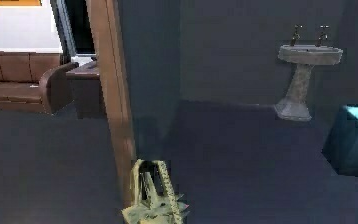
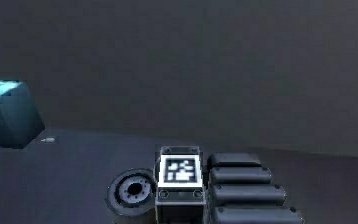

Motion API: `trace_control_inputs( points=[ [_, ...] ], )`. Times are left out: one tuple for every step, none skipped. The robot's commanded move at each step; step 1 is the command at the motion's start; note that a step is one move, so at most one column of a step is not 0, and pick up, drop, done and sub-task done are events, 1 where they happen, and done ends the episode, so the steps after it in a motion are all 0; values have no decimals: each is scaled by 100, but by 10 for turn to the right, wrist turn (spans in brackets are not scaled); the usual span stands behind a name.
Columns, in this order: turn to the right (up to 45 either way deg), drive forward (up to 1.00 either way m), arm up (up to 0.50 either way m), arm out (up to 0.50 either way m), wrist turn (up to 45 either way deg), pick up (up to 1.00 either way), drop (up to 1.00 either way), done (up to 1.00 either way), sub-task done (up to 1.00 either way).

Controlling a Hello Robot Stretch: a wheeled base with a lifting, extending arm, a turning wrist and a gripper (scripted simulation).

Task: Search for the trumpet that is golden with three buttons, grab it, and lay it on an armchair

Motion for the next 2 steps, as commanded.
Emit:
trace_control_inputs(
  points=[
    [0, 10, 0, 0, 0, 0, 0, 0, 0],
    [-180, 0, 0, 0, 0, 0, 0, 0, 0]
  ],
)
